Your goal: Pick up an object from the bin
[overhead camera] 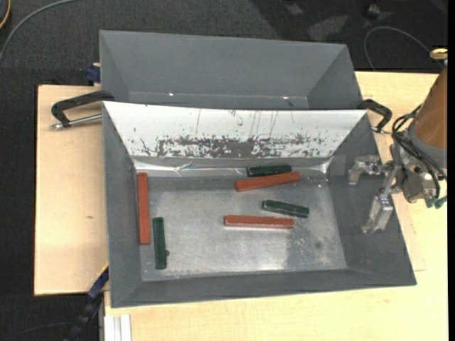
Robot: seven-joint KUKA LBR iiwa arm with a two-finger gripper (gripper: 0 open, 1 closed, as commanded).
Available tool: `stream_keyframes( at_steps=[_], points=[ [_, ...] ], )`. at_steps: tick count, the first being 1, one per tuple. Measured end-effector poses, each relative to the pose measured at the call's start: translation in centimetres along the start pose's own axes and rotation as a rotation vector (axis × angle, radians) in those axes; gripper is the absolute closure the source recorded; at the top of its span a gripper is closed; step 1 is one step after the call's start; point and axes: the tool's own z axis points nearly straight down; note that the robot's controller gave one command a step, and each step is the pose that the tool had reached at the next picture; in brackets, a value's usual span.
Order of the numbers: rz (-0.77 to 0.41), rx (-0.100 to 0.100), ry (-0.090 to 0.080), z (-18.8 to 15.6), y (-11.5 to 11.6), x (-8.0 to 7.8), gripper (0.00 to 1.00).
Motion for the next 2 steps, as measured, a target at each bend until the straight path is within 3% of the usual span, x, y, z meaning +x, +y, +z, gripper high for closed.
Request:
stream_keyframes(
  at_steps=[1,2],
  points=[
    [0.0,0.0,0.0,0.0,0.0,0.0,1.0],
    [0.0,0.0,0.0,0.0,0.0,0.0,0.0]
  ],
)
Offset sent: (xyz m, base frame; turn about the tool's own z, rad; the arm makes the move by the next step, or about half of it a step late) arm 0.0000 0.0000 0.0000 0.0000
